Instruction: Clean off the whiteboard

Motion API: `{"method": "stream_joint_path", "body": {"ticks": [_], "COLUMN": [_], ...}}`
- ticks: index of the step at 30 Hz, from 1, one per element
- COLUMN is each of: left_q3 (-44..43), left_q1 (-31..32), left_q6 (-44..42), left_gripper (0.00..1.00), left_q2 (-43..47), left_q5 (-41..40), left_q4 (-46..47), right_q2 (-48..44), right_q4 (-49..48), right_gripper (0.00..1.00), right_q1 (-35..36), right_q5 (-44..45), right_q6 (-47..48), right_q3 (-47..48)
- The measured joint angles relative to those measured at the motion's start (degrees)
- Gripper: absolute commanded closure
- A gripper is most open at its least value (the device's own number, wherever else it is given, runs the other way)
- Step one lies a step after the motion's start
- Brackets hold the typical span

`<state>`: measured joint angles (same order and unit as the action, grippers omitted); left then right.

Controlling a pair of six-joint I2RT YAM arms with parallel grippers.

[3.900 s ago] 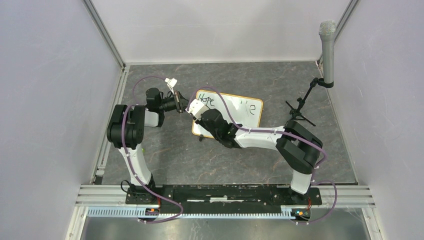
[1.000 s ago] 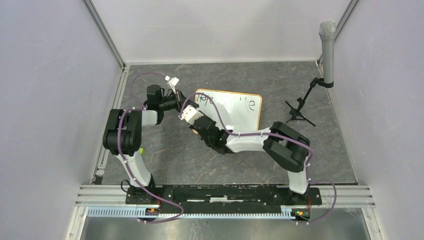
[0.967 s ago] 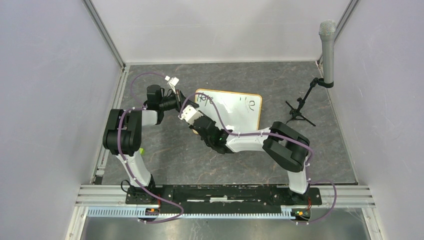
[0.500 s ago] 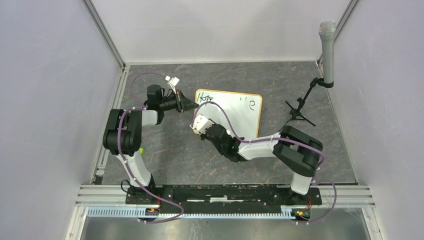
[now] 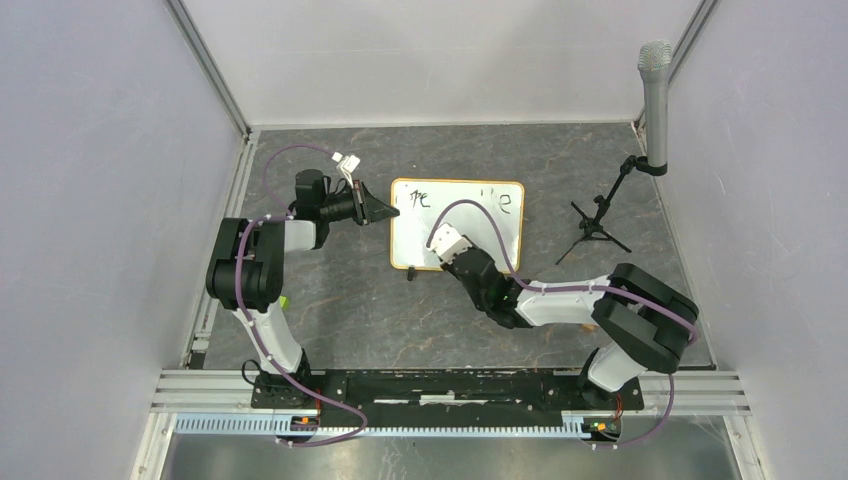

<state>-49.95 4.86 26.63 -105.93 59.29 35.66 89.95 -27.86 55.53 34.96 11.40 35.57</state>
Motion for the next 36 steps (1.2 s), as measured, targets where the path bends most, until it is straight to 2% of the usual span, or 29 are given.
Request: {"method": "stream_joint_path", "body": {"ticks": [9,18,24,31,36], "left_q3": [0.0,0.0,-0.1,-0.2,-0.2], "left_q1": [0.1,0.0,0.0,0.0,0.2], "left_q6": [0.0,0.0,0.0,0.0,-0.2], "left_gripper": [0.98,0.98,0.98,0.98,0.98], "left_q2": [0.0,0.0,0.0,0.0,0.2], "left_q5": [0.3,0.2,0.2,-0.1,-0.4], "left_q4": [-0.1,-0.3,-0.7,-0.8,-1.2], "right_q2": [0.1,11.6,14.1,12.6,8.0], "right_q4": [1.5,3.2,3.3,3.3,3.2], "right_gripper": [0.65,0.65,0.64,0.63,0.63], "right_q1": [0.3,4.3,4.1,1.1,-4.9], "right_q5": [1.3,-1.7,-3.0,-3.7,-3.0], "right_q6": [-0.2,-0.7,-0.8,-1.1,-0.9], "right_q3": [0.7,14.6,19.5,19.7,19.1]}}
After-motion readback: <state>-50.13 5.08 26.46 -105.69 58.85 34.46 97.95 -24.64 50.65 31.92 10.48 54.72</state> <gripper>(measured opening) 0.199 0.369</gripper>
